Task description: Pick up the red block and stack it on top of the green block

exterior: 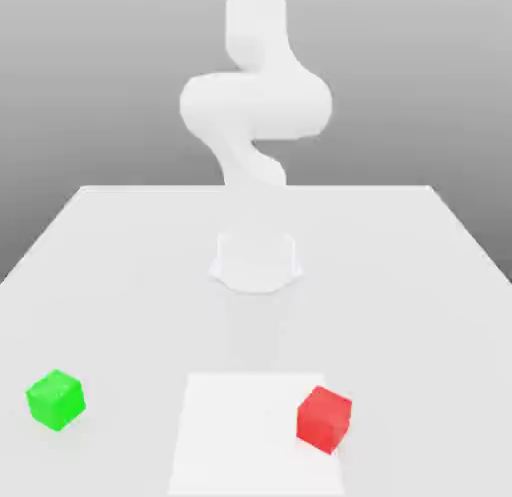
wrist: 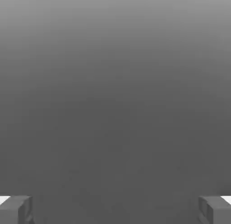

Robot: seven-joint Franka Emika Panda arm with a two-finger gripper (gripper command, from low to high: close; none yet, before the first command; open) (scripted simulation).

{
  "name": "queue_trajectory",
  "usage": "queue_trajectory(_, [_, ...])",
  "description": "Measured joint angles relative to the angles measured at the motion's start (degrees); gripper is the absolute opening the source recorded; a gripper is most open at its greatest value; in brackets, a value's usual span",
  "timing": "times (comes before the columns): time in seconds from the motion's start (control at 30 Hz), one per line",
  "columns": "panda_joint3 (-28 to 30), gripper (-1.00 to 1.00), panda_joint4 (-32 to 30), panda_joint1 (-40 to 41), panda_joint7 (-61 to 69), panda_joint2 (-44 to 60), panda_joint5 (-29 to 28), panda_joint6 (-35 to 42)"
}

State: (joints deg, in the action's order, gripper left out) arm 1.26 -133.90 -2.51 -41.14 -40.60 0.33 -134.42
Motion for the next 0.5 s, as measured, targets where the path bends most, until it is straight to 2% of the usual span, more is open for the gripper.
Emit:
queue_trajectory(0.27, [3.20,0.00,-6.85,-7.24,15.63,17.01,1.63,-8.54])
queue_trajectory(0.5, [3.65,0.00,-12.72,-11.32,28.98,31.59,2.98,-15.84])
